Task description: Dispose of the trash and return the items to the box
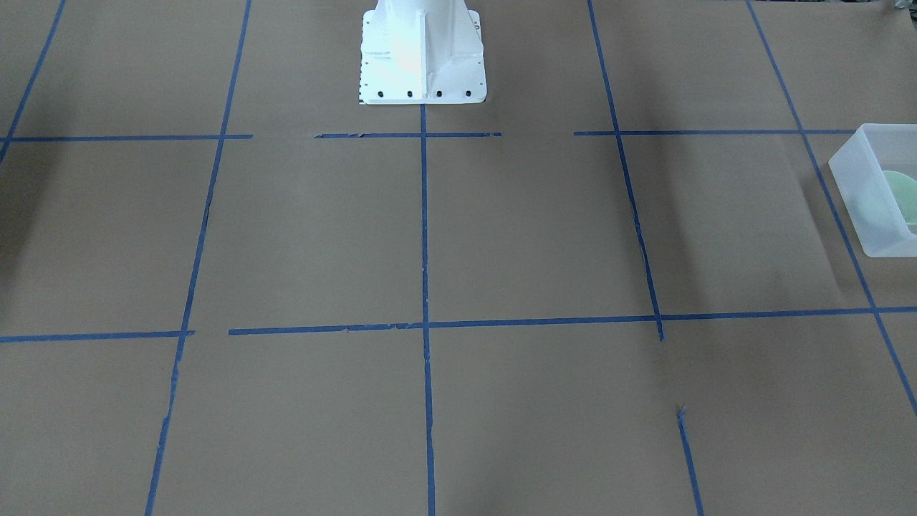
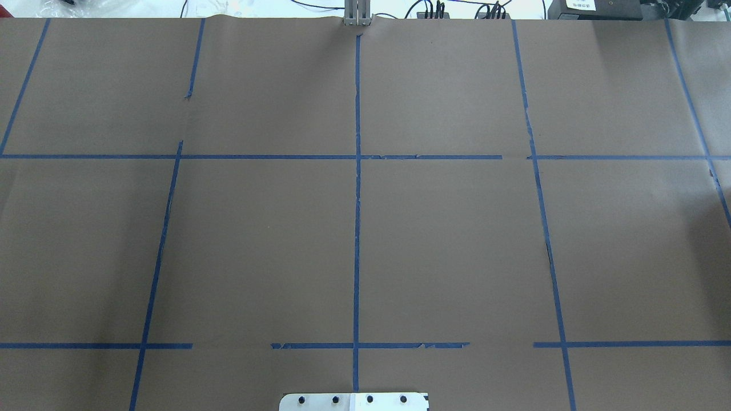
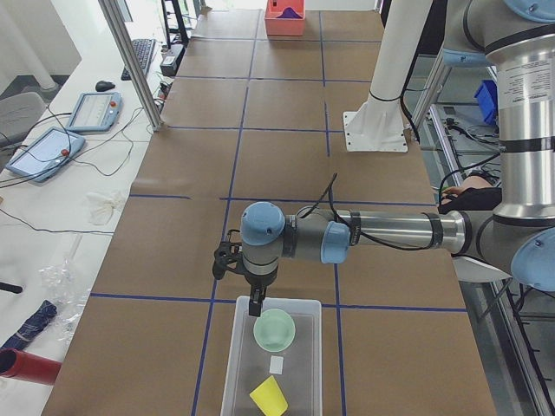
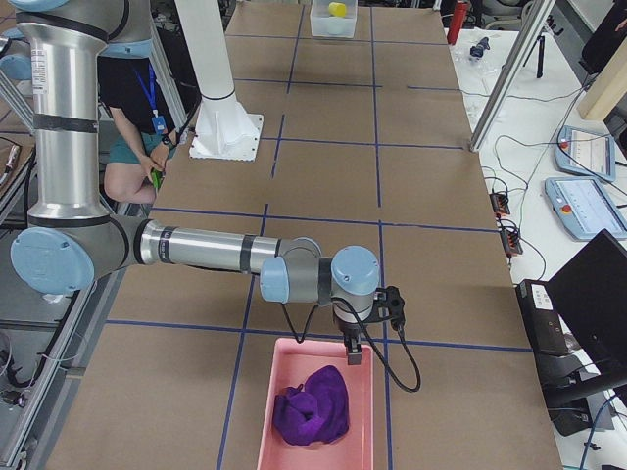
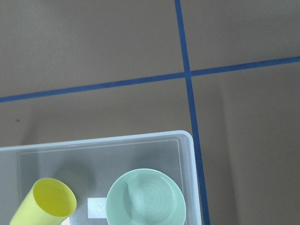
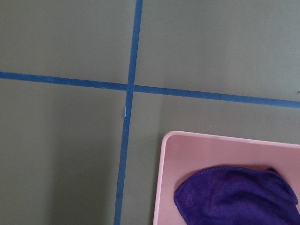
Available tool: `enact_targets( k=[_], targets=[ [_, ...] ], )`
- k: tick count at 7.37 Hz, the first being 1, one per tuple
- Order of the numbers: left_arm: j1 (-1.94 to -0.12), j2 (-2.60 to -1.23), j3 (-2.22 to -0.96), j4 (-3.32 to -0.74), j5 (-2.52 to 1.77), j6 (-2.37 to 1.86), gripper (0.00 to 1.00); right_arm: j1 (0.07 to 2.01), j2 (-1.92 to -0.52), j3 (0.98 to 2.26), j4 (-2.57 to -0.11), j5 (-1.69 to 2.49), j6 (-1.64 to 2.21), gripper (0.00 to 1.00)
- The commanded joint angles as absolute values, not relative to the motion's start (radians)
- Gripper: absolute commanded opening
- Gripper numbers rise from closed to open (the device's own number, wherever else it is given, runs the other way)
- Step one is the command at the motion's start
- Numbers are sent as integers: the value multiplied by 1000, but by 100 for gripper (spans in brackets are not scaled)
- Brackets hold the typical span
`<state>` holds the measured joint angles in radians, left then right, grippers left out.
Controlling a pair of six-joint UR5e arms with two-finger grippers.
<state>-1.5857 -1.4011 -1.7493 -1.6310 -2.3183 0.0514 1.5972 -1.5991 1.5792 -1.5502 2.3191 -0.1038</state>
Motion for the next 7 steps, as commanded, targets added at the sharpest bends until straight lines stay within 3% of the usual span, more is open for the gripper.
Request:
enact_targets(
  k=[1, 7],
  targets=[
    [-1586, -1399, -1743, -1621, -2338, 51, 100, 1597, -1603, 1592, -1575, 2324, -112, 100],
    [-1588, -1396, -1752, -1629, -2327, 49, 100, 1589, -1611, 1592, -1572, 2324, -110, 100]
  ],
)
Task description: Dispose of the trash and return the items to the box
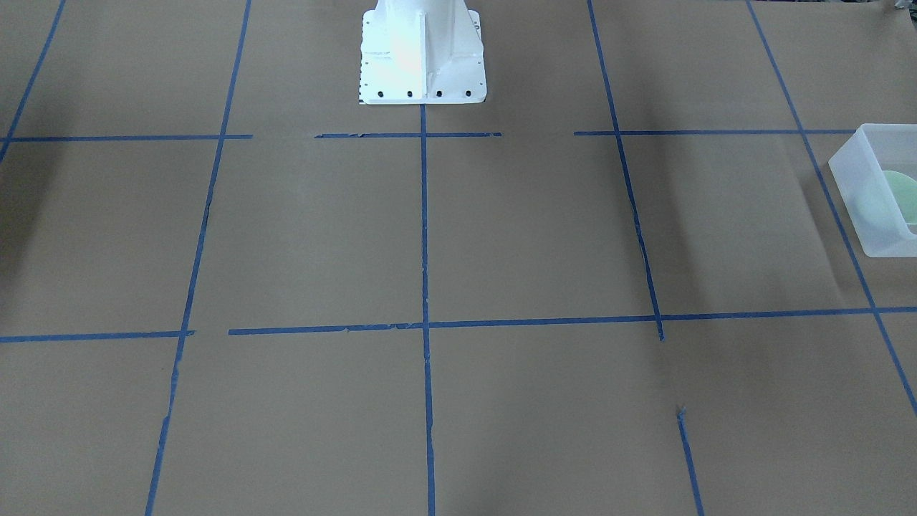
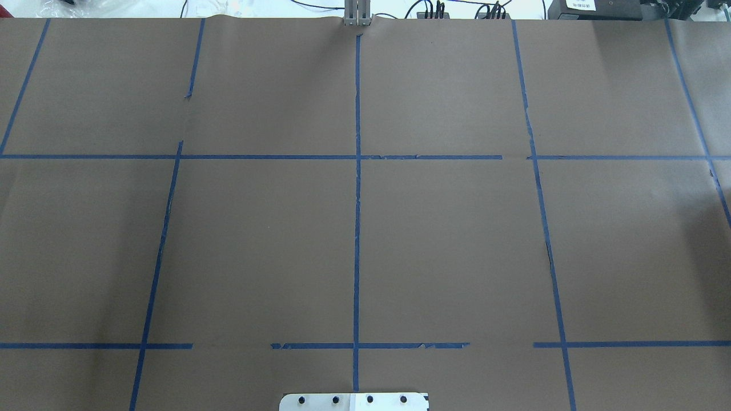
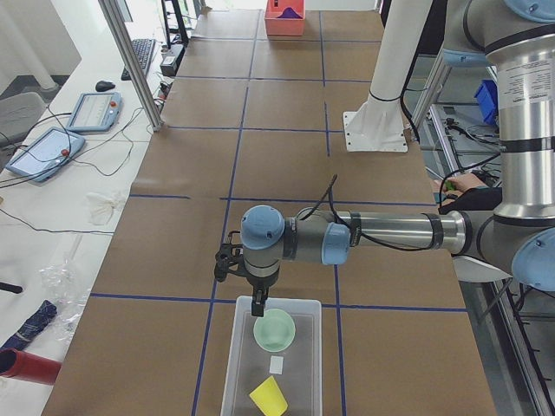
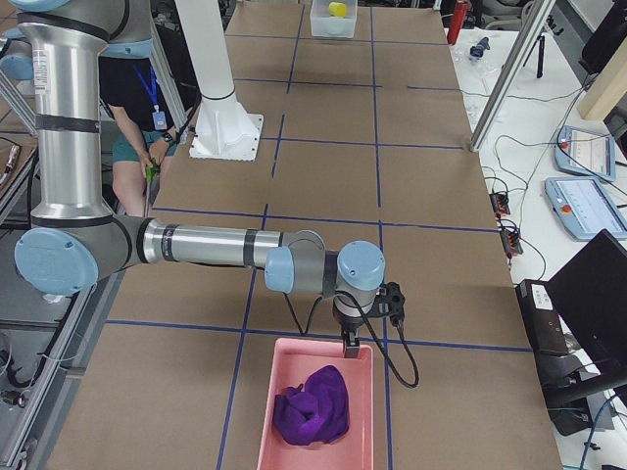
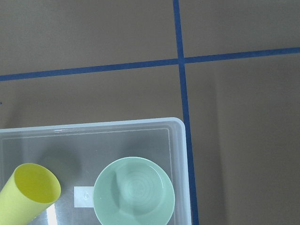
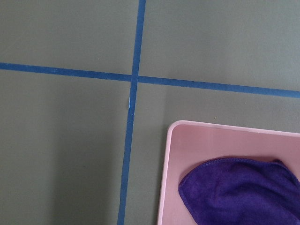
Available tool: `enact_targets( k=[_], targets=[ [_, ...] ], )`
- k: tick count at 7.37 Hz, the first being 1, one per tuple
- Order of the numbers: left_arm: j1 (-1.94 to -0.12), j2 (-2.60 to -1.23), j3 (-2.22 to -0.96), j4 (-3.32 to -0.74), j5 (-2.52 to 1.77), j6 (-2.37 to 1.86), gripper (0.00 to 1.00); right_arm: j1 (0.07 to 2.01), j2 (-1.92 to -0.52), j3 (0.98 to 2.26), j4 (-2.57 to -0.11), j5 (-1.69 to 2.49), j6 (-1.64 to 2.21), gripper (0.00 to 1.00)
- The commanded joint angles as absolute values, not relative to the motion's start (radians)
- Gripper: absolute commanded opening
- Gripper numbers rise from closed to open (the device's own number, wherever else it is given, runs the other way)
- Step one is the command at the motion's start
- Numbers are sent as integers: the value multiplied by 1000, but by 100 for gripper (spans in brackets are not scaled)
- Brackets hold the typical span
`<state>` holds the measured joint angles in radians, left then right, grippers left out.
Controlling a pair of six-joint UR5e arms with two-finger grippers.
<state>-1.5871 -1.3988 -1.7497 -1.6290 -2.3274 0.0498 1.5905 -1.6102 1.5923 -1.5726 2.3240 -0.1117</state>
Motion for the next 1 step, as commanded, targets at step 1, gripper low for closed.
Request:
enact_targets(
  k=[1],
  targets=[
    [-1588, -1396, -1746, -1629, -2327, 49, 100, 1591, -1611, 1592, -1572, 2325, -109, 100]
  ],
)
